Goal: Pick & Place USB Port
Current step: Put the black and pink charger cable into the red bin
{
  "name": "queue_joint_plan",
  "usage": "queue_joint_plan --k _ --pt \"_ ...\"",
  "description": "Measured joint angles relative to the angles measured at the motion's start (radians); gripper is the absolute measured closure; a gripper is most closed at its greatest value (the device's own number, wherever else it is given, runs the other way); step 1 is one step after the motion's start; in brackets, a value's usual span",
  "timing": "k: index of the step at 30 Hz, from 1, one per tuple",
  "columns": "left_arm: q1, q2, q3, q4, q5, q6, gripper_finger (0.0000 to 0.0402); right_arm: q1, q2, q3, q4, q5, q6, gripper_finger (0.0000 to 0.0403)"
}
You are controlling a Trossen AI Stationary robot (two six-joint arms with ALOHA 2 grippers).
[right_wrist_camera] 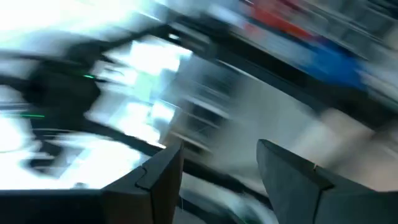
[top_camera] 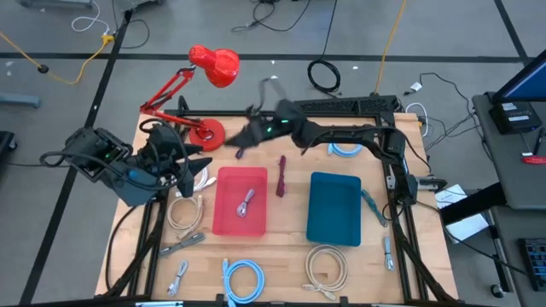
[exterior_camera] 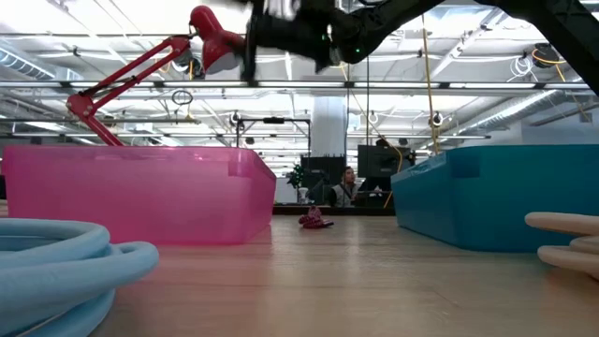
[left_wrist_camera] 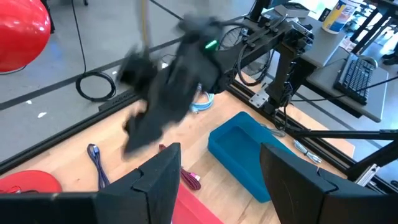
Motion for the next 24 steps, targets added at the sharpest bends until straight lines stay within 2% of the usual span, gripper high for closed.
queue_joint_plan --k 2,4,7,9,12,14,18,20,24 --pt "0.004 0.0 0.0 0.0 0.0 0.0 0.0179 -0.007 -0.003 0.001 0.225 0.07 0.093 0.0206" --pt "0.005 0.0 0.0 0.0 0.0 0.0 0.0179 -0.024 -0.005 0.002 0.346 0.13 0.131 0.0206" --pt "0.005 0.0 0.0 0.0 0.0 0.0 0.0179 -0.058 -0.021 -0.001 0.333 0.12 0.141 0.0206" --pt "0.005 0.0 0.0 0.0 0.0 0.0 0.0179 -0.079 -0.055 -0.001 0.163 0.075 0.114 0.0206" --pt "0.005 0.0 0.0 0.0 0.0 -0.005 0.0179 -0.108 -0.138 0.002 -0.242 0.06 -0.089 0.0206" --pt "0.005 0.0 0.0 0.0 0.0 -0.007 0.0179 -0.122 -0.178 0.025 -0.559 0.126 -0.256 0.0206" --pt "0.005 0.0 0.0 0.0 -0.006 -0.014 0.0179 -0.144 -0.202 0.156 -1.178 0.345 -0.496 0.021" --pt "0.009 0.0 0.0 0.0 -0.008 -0.015 0.0179 -0.146 -0.186 0.21 -1.387 0.448 -0.558 0.0215" --pt "0.032 0.0 0.0 0.002 -0.003 -0.016 0.0179 -0.13 -0.132 0.216 -1.665 0.522 -0.582 0.0224"
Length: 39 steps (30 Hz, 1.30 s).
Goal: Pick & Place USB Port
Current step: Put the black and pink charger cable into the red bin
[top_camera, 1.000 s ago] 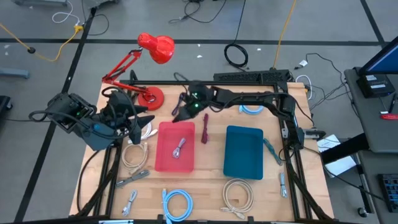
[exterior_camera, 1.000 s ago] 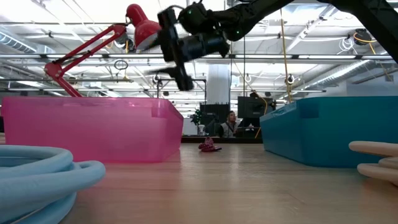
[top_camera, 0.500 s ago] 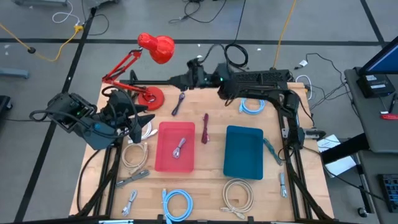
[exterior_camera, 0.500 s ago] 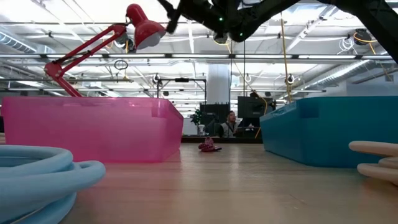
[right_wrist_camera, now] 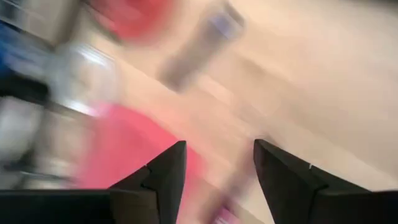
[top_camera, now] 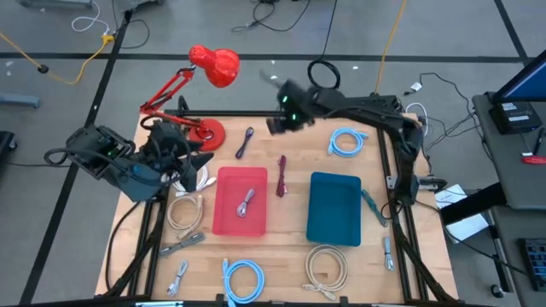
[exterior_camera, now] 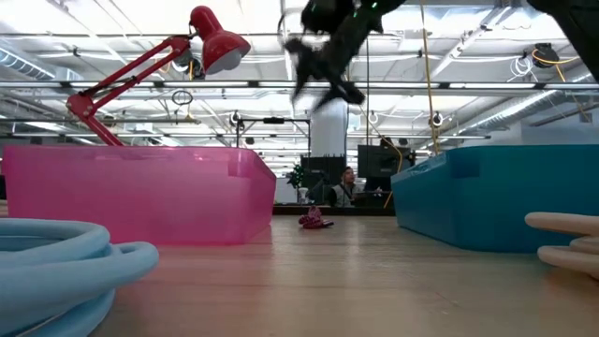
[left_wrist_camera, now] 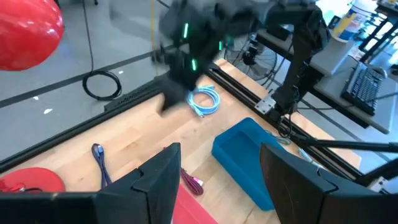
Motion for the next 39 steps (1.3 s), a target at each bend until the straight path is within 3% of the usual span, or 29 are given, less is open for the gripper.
queue_joint_plan --k 12,32,35,39 --pt "-0.006 0.0 0.0 0.002 0.004 -0.017 0.0179 0.077 0.245 0.0 -0.153 -0.056 -0.024 0.0203" --pt "-0.037 0.0 0.0 -0.002 -0.002 -0.037 0.0179 0.127 0.346 0.001 -0.064 0.005 -0.052 0.0186" --pt "-0.037 0.0 0.0 -0.002 0.007 -0.036 0.0179 0.128 0.344 0.001 -0.063 0.048 -0.049 0.02" --pt "-0.037 0.0 0.0 -0.002 0.013 -0.037 0.0179 0.128 0.343 -0.032 -0.057 0.077 -0.042 0.0248"
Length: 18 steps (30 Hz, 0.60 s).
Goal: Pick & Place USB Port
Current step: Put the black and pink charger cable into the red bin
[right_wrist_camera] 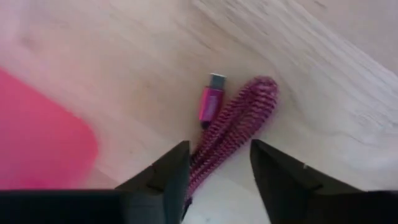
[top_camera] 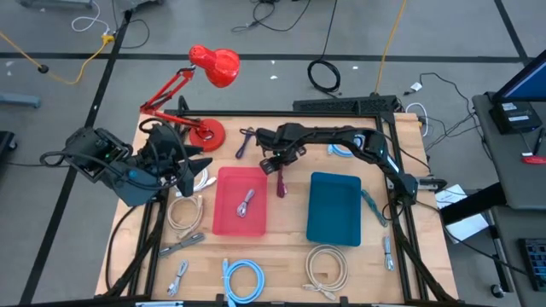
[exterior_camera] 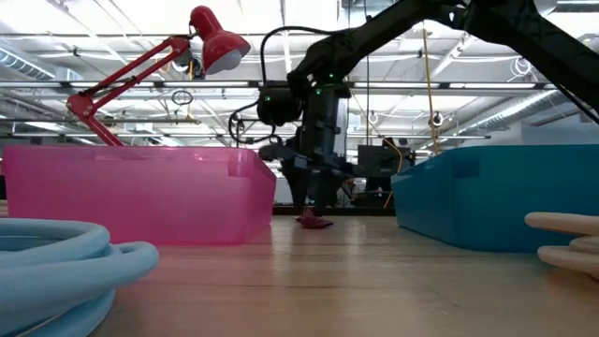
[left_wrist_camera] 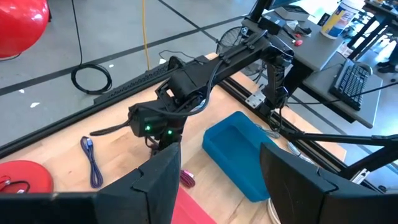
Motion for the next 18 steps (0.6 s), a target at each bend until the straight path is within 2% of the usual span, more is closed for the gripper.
queue_joint_plan --k 5,9,12,18 --pt "0.0 0.0 0.0 0.0 0.001 -0.001 0.0179 0.0 -0.009 -0.102 0.058 -0.027 0.01 0.0329" --pt "0.0 0.0 0.0 0.0 0.001 -0.002 0.0179 0.002 -0.009 -0.163 0.079 -0.037 0.032 0.0372" --pt "0.0 0.0 0.0 0.0 0.001 -0.002 0.0179 0.003 -0.012 -0.167 0.072 -0.026 0.025 0.039" --pt "0.0 0.0 0.0 0.0 0.001 -0.003 0.0179 0.001 -0.122 -0.178 0.09 0.059 0.041 0.0391"
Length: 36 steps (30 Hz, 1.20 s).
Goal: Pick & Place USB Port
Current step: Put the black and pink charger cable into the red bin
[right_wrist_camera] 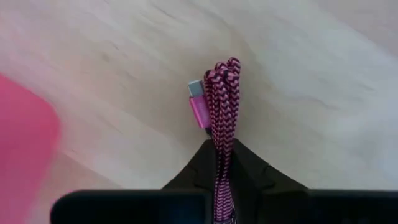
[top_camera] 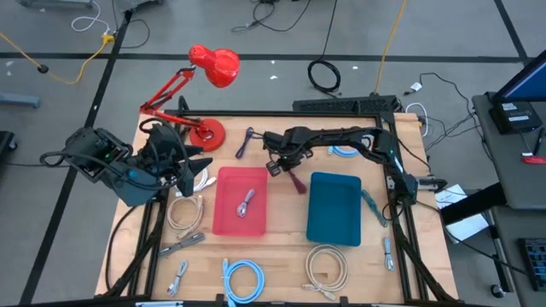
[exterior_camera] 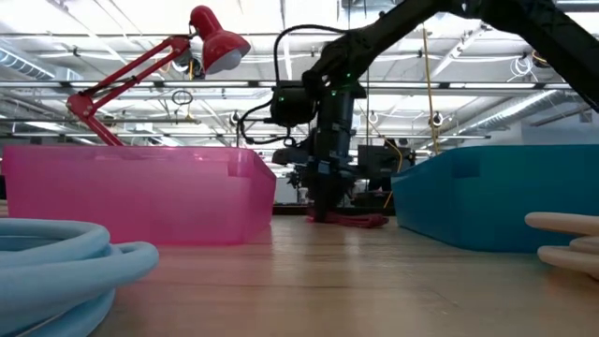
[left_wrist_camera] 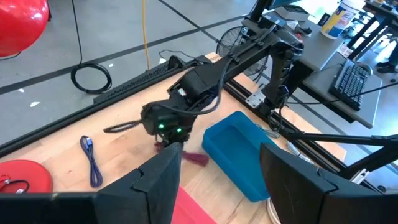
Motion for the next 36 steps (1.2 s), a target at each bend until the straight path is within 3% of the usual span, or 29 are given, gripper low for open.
queue_joint_plan --k 8,13,16,18,21,26,28,31,36 --pt "0.0 0.0 0.0 0.0 -0.001 0.01 0.0179 -0.034 -0.288 0.005 0.118 0.044 0.072 0.0393" --pt "0.003 0.0 0.0 0.0 -0.016 0.028 0.0179 0.026 -0.428 0.008 0.337 0.042 0.142 0.0393" --pt "0.013 0.0 0.0 0.0 -0.011 0.043 0.0179 0.081 -0.45 0.008 0.528 0.04 0.129 0.0393" --pt "0.02 0.0 0.0 0.0 -0.001 0.048 0.0179 0.123 -0.441 0.007 0.709 -0.028 0.002 0.0393" --pt "0.027 0.0 0.0 0.0 0.009 0.054 0.0179 0.181 -0.392 0.024 0.855 -0.21 -0.338 0.0393" --pt "0.03 -0.003 0.0 0.0 0.031 0.053 0.0179 0.208 -0.315 0.061 0.61 -0.351 -0.696 0.0393" --pt "0.03 -0.006 0.0 0.0 0.046 0.046 0.0179 0.218 -0.296 0.061 0.522 -0.314 -0.85 0.0393" --pt "0.03 -0.006 0.001 0.0 0.057 0.028 0.0179 0.244 -0.255 0.079 0.498 -0.218 -0.981 0.0393" --pt "0.03 -0.006 0.001 0.0 0.083 0.008 0.0179 0.286 -0.16 0.175 0.308 -0.054 -1.206 0.0393"
